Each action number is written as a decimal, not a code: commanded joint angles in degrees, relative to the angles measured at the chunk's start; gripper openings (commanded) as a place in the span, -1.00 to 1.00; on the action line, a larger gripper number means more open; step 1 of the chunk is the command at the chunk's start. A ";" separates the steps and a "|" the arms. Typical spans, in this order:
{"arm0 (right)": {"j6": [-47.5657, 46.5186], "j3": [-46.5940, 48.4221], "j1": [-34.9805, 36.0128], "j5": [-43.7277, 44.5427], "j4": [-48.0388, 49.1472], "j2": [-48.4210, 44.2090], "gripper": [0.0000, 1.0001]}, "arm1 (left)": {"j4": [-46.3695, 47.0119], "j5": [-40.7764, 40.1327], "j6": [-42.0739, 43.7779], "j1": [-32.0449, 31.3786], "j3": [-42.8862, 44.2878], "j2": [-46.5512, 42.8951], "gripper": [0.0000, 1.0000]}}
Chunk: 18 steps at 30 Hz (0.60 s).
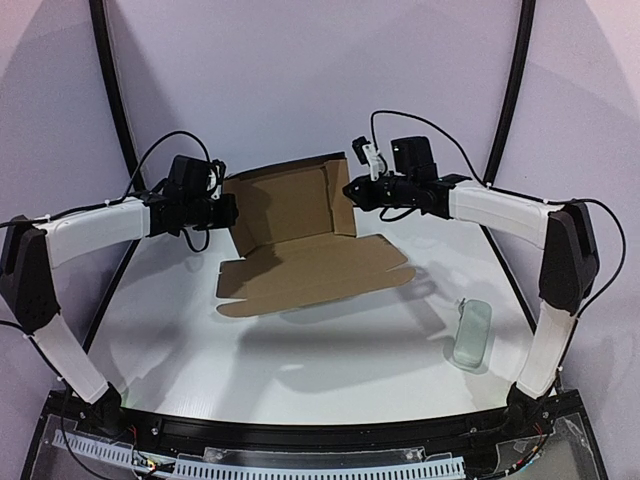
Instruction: Fold the paper box
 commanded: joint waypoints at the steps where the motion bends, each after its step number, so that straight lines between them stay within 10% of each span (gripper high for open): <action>1: 2.61 3.94 3.00 23.47 -4.57 3.67 -1.00 | 2.69 7.41 1.64 -3.40 0.07 -5.52 -0.98; 10: 6.92 9.31 4.10 46.06 -11.14 7.77 -1.00 | 0.70 3.87 2.18 -4.96 -0.63 -7.83 -0.98; 18: 5.08 5.06 4.02 33.14 -3.74 6.05 -0.90 | 0.04 3.79 3.77 -5.82 -0.16 -9.16 -0.98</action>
